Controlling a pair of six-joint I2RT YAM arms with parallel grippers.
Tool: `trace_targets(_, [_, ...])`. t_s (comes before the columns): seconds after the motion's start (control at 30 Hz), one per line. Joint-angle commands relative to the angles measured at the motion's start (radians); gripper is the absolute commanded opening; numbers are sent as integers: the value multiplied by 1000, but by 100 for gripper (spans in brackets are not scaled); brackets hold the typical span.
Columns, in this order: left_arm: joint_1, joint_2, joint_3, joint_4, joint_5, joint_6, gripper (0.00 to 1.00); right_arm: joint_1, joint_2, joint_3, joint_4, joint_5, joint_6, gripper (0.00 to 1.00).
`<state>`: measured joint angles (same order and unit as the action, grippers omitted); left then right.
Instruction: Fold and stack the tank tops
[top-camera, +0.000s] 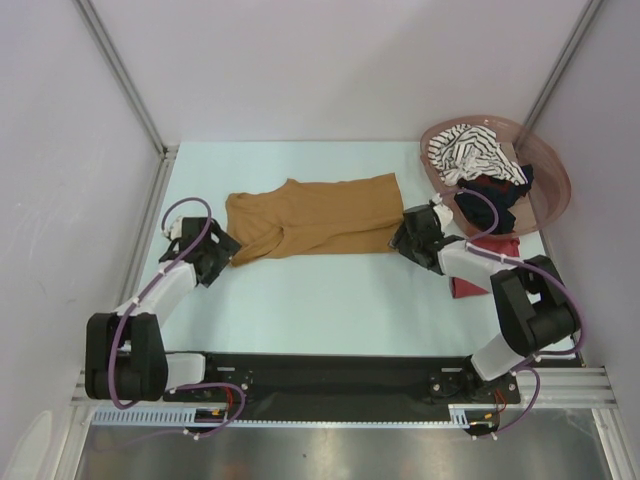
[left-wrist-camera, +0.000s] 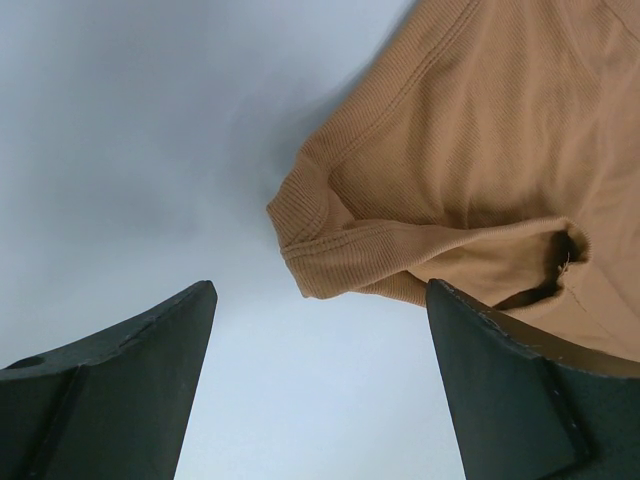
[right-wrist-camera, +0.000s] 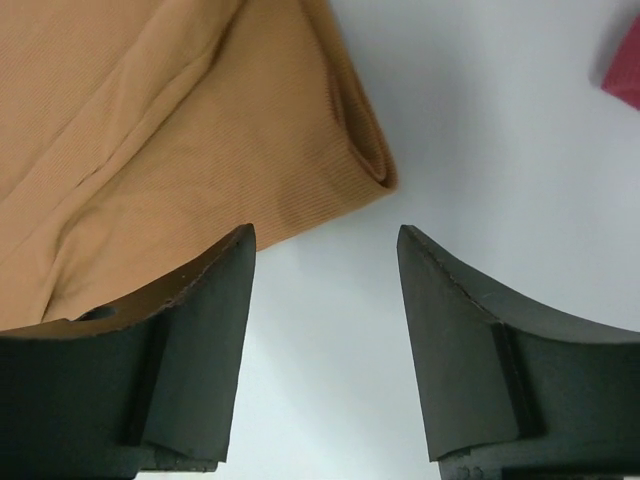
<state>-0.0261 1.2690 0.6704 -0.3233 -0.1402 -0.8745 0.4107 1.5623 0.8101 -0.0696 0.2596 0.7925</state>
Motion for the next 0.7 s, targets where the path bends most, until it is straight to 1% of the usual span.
trace_targets(0.0, [18,-3,-22,53,31,-57,92,8,33,-11,-15,102,166,63])
trace_targets(0.07, [22,-5,-34,62,33,-76,92,11,47,-14,-18,115,215,61])
trace_targets(0.23, [22,-13,-60,87,37,-101,91,22,97,-8,34,130,293,62])
trace_targets(0.33, [22,-13,-68,98,37,-112,91,22,130,3,48,150,329,59])
trace_targets(0.37, [22,-11,-68,101,34,-115,91,25,146,8,51,150,332,51])
trace_targets(0.43, [22,-7,-74,109,34,-119,91,27,157,23,24,182,344,39])
trace_targets(0.47, [22,-5,-74,112,36,-119,90,36,160,34,14,190,344,29])
trace_targets(0.5, [49,1,-74,113,36,-121,89,37,163,38,5,196,340,25])
trace_targets(0.53, [51,9,-72,119,34,-124,88,42,162,38,1,207,340,17])
trace_targets(0.57, [49,13,-72,119,34,-127,86,46,160,40,-1,213,341,13])
trace_targets(0.63, [52,26,-69,128,34,-139,81,51,154,41,-6,222,338,6])
trace_targets(0.67, [54,30,-68,135,34,-144,71,51,153,43,-9,227,337,3])
